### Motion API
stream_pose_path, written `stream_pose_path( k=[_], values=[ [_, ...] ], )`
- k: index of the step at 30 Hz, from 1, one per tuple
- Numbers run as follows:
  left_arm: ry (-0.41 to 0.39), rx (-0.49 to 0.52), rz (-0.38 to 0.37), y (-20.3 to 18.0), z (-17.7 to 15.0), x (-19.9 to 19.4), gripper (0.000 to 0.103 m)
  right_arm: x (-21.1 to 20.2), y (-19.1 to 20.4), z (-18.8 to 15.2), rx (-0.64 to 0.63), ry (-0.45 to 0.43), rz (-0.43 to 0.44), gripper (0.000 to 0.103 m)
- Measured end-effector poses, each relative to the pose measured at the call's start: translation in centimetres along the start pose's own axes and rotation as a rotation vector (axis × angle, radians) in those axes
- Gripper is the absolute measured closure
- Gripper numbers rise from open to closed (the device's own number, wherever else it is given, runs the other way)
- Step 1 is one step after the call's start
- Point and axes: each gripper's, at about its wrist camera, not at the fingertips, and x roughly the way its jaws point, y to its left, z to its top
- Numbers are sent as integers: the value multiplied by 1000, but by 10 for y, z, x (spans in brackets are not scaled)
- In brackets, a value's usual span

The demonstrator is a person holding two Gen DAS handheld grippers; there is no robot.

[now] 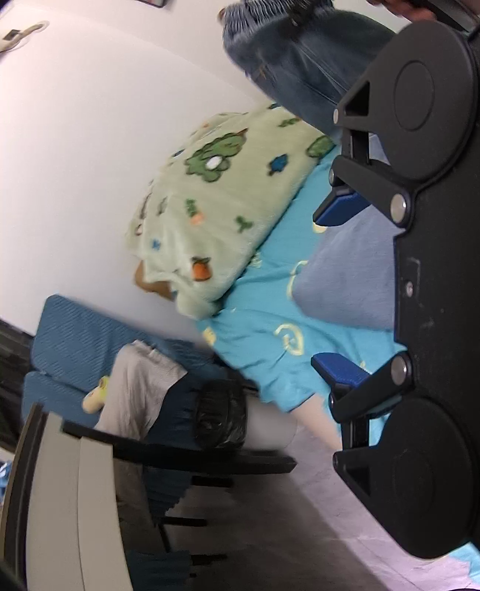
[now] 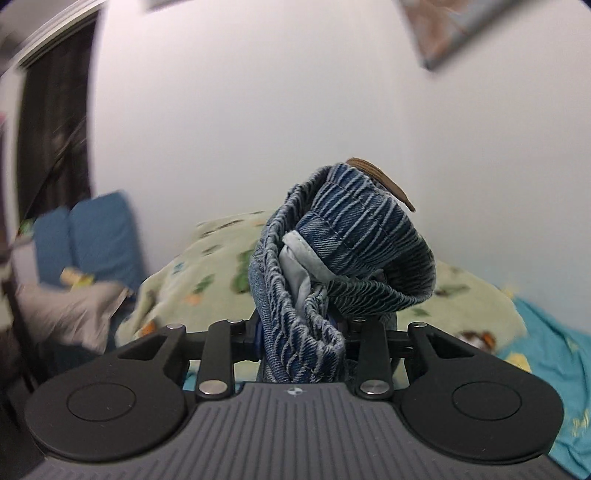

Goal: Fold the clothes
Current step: 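Fold the waistband over the pants with the right tool while the left tool presses it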

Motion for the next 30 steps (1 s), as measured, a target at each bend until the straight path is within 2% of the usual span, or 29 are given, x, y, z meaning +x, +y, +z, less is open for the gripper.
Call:
stream_pose_path(
  k=[5,12,14,17,20,23,25,26,27,28,29,30],
  values=[
    [7,-105,-13,24,12,0,30,-8,73,-42,-204,26,95,70],
    [-7,-148,-27,38,19,-2,30,7,136,-126,-454,196,191,72],
    [-9,-170,-39,42,21,-3,30,8,145,-128,-460,195,172,72],
    [-19,-197,-58,47,24,-5,30,5,152,-112,-438,153,149,72],
    [-23,-222,-73,51,26,-6,30,4,162,-110,-435,136,183,71],
    [0,-237,-83,55,24,-2,30,5,173,-133,-493,199,246,68],
    [13,-236,-83,56,22,1,30,5,177,-146,-527,226,291,59],
    [20,-236,-83,57,22,2,30,3,178,-149,-536,223,317,42],
    [25,-234,-86,56,21,3,30,1,178,-150,-536,226,350,19],
    [30,-234,-92,56,20,4,30,-1,179,-151,-533,230,383,10],
    [35,-232,-96,55,19,5,30,-5,179,-151,-548,229,398,6],
    [42,-226,-99,54,18,7,30,-10,180,-152,-565,227,409,6]
  ],
)
